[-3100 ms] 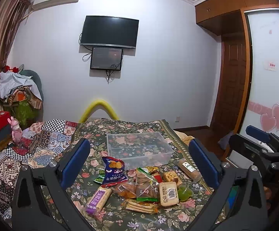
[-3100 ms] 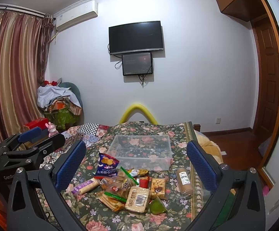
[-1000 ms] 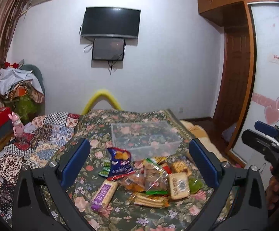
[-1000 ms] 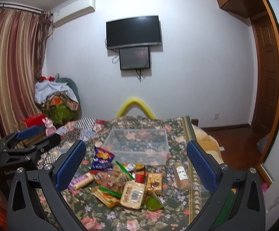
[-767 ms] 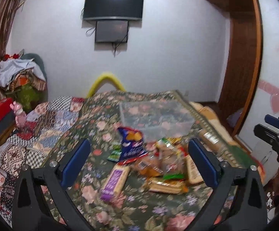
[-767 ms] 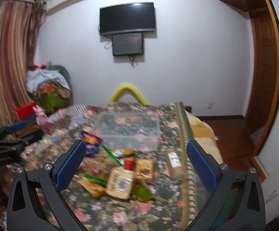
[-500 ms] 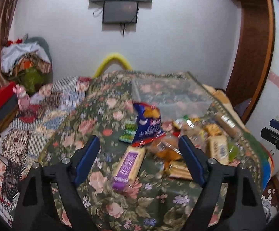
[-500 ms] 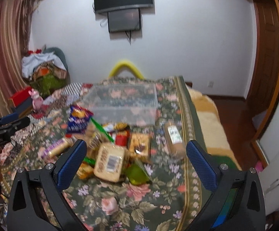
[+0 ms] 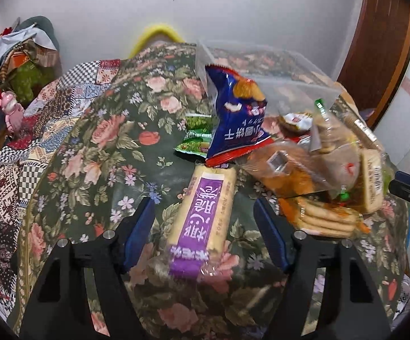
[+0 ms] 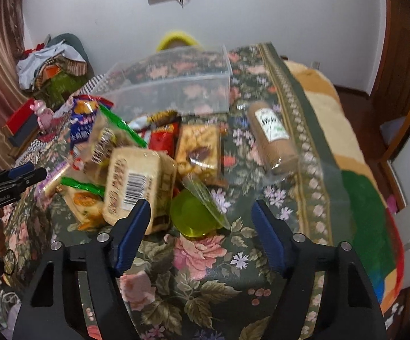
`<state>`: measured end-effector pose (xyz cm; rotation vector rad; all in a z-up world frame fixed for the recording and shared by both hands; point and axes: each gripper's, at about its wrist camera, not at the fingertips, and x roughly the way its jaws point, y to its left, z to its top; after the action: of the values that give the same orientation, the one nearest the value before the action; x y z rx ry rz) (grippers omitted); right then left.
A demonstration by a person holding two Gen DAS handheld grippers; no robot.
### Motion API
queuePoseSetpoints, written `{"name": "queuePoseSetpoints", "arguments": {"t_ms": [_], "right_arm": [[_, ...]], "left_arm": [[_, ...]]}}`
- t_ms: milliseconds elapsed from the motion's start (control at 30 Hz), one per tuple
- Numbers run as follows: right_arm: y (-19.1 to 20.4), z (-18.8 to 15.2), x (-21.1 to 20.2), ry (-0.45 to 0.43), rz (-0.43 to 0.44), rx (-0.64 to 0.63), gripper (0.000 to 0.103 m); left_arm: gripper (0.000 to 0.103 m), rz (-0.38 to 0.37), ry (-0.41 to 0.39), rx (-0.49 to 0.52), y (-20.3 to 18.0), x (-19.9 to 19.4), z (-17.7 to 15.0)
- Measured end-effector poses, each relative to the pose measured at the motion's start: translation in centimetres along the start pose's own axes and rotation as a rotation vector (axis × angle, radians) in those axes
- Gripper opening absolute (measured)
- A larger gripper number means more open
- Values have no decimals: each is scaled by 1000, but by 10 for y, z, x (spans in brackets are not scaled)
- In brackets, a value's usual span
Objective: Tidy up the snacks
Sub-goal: 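Grasp the purple-label cake bar with the left tool while the right tool grasps the green jelly cup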
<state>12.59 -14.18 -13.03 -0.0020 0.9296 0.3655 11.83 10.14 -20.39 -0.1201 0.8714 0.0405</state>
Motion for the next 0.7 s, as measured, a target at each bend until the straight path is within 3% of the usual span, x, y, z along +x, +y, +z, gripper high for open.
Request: {"name": "queuePoseSetpoints", "arguments": {"t_ms": [367, 500, 633, 700], "right_arm": [[-2, 0, 27, 81, 3, -1, 66], [-5, -1, 32, 94, 23, 16, 65], [-1, -2, 34, 103, 34, -6, 53], [3, -2, 34, 94, 19, -17, 52]], "left_arm": [[53, -66, 85, -36, 9, 46, 0], [49, -73, 67, -33, 8, 50, 0], [45, -81, 62, -21, 6, 49, 0], [45, -79, 61, -19, 5, 46, -2]]}}
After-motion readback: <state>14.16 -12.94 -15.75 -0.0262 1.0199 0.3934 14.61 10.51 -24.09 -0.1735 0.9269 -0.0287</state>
